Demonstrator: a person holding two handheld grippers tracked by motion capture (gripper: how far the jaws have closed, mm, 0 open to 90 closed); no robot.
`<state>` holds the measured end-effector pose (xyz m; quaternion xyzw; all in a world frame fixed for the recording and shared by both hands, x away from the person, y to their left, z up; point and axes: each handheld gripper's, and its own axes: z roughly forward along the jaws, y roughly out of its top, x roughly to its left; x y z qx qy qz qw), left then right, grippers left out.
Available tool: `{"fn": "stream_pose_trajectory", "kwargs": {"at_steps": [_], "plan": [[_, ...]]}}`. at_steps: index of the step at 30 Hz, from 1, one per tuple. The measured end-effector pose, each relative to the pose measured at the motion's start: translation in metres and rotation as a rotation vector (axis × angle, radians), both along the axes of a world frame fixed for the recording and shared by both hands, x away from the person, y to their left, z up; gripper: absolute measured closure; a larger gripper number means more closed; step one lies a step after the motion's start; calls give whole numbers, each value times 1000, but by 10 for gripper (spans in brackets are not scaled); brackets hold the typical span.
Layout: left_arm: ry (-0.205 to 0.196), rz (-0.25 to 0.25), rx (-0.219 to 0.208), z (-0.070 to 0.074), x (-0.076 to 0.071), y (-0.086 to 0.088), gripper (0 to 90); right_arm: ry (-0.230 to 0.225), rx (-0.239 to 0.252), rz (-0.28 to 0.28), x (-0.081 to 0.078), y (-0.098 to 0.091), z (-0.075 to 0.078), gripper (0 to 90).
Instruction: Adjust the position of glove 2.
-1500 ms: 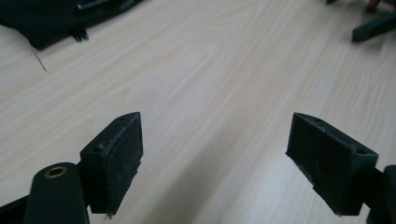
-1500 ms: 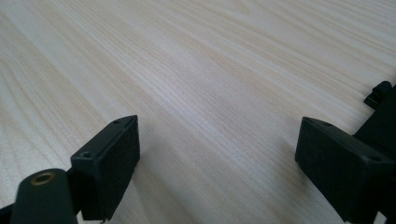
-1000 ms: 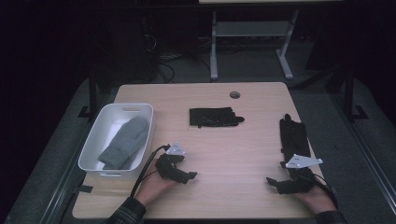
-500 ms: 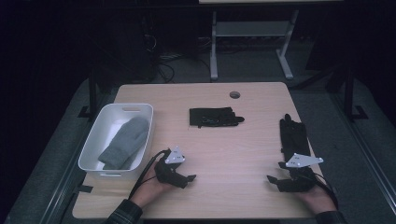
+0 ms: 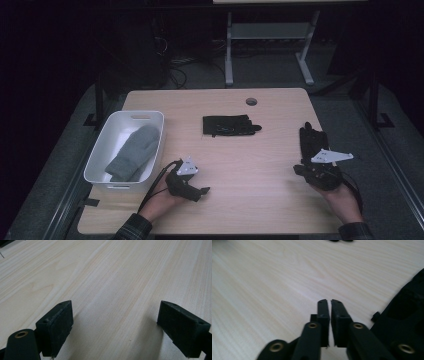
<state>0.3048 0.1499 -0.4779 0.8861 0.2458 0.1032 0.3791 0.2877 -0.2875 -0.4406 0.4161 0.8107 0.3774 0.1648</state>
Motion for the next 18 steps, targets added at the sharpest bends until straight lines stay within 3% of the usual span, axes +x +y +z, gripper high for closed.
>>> {"fn": "stream_pose_trajectory", "kwargs": {"at_steps": [6, 13, 18], "plan": [[-1, 1, 0, 0, 0, 0, 123, -15, 1, -27, 14, -8, 6, 900], [-1, 1, 0, 0, 0, 0, 123, -32, 28, -106, 37, -24, 7, 900], [2, 0, 0, 0, 0, 0, 123, -14, 17, -148, 55, -29, 2, 900]]}}
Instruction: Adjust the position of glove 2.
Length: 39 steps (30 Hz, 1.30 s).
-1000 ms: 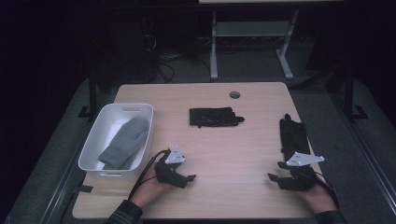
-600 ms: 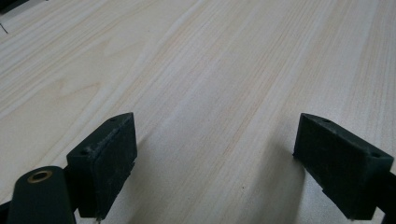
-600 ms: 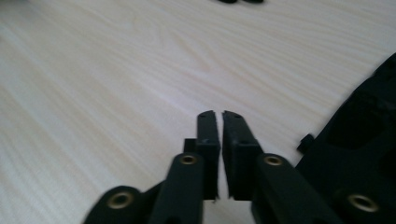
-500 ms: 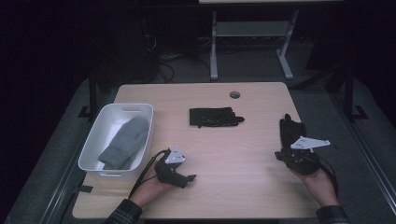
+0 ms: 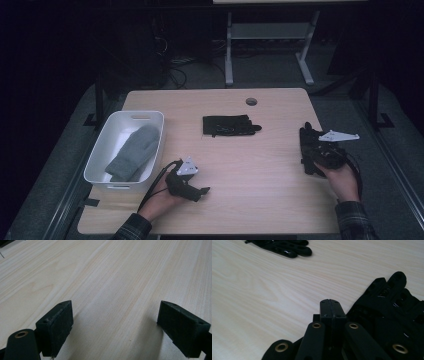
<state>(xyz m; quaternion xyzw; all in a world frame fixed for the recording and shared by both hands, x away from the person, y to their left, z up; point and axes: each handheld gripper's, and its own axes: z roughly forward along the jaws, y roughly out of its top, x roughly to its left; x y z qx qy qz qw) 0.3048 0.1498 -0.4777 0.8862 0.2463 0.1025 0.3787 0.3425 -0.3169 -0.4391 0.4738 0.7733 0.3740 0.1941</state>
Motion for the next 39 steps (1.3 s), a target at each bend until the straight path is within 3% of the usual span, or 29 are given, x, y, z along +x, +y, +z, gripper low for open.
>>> {"fn": "stream_pose_trajectory", "kwargs": {"at_steps": [9, 17, 19, 29, 39], "plan": [[-1, -13, -1, 0, 0, 0, 124, 27, -43, -69, 18, -8, -11, 900], [-1, -15, -1, 0, 0, 0, 124, 93, -112, -79, 26, -8, -27, 900], [-1, -16, 0, 0, 0, 0, 124, 86, -116, -81, 25, -7, -29, 900], [1, -18, 0, 0, 0, 0, 124, 98, -101, -49, 19, -2, -28, 900], [-1, -20, 1, 0, 0, 0, 124, 122, -102, 19, 5, 12, -26, 900]]}}
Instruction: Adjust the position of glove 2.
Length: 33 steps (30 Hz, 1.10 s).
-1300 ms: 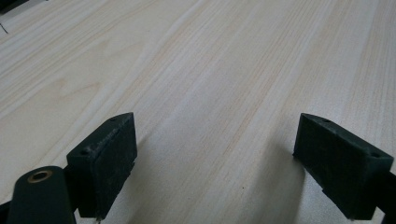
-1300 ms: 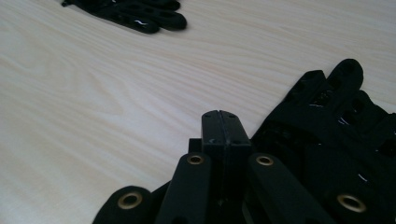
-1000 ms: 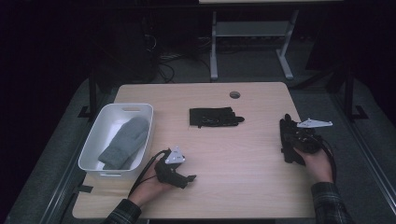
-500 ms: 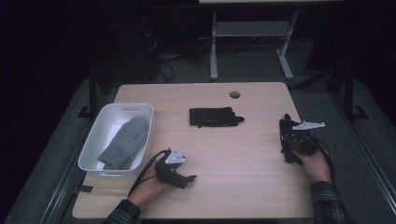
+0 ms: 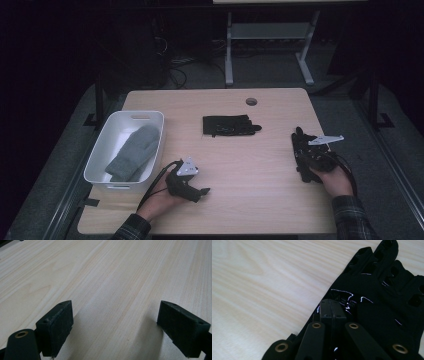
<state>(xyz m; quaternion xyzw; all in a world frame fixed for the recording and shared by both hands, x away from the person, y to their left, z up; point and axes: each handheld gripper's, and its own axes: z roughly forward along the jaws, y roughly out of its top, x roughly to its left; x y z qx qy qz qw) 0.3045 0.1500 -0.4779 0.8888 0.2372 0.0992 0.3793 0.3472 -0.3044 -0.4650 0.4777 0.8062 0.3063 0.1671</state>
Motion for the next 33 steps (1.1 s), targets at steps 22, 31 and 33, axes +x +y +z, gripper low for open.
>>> {"fn": "stream_pose_trajectory", "kwargs": {"at_steps": [22, 31, 33], "plan": [[1, 2, -2, 0, 0, 0, 124, 30, -18, 179, -27, 56, 4, 900], [-2, -3, 3, 0, 0, 0, 124, 46, -16, 231, -43, 73, 5, 900], [-3, -5, 7, 1, 0, 0, 124, 49, -14, 247, -46, 77, 5, 900]]}}
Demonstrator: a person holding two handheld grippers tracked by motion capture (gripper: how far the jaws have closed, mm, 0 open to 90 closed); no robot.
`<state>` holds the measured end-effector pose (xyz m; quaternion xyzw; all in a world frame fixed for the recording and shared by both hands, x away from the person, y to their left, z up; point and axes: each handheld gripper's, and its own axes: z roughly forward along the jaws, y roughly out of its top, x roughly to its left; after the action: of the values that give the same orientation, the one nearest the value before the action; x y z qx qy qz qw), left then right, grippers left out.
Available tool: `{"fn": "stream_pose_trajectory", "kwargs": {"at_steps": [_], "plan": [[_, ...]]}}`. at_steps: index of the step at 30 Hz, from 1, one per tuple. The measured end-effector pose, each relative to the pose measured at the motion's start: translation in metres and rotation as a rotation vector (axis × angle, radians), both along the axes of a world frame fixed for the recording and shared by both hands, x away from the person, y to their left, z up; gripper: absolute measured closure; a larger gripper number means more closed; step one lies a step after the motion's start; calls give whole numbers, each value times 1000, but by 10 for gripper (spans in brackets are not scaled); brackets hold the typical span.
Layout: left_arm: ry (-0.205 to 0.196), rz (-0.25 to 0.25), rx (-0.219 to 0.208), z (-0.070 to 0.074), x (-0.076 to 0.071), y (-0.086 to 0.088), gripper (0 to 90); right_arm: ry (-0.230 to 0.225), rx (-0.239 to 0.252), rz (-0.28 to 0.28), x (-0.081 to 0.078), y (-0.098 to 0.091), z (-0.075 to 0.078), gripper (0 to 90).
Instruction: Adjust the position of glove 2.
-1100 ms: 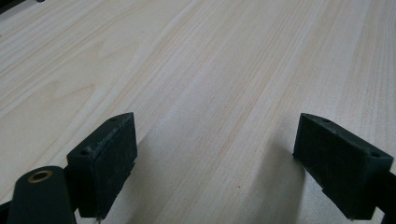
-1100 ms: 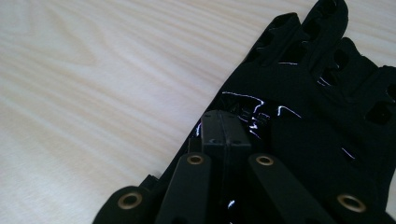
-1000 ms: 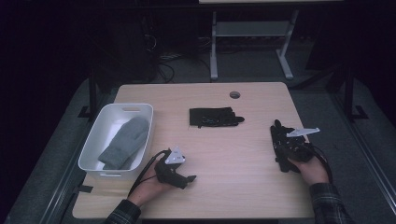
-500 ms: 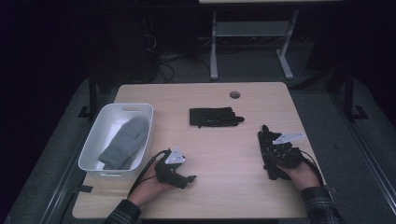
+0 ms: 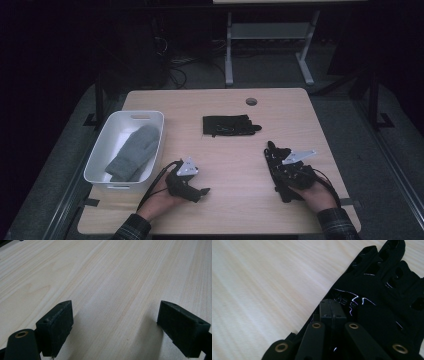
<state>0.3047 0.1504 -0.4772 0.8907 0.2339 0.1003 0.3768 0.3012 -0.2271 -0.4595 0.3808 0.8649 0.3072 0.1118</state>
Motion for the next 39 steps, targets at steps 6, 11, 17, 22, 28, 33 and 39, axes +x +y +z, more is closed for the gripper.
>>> {"fn": "stream_pose_trajectory", "kwargs": {"at_steps": [6, 11, 17, 22, 28, 33, 39], "plan": [[0, 0, -1, 0, 0, 0, 124, 2, 8, 44, -7, 15, 0, 900], [1, 2, -4, 0, 0, 0, 124, 16, 28, 74, -10, 27, 0, 900], [2, 4, -9, 0, 0, 0, 124, -14, 60, 92, -12, 24, 8, 876], [1, 3, -6, 0, 0, 0, 124, -54, 82, 23, -6, -3, 15, 900], [4, 7, -11, 0, -1, 0, 124, -4, 44, 9, 2, -11, 0, 900], [0, -3, 5, 0, 0, 0, 124, 1, 44, 28, -6, -4, 0, 900], [3, -2, 5, 0, 0, 0, 124, -4, 32, 64, -19, 7, 1, 900]]}}
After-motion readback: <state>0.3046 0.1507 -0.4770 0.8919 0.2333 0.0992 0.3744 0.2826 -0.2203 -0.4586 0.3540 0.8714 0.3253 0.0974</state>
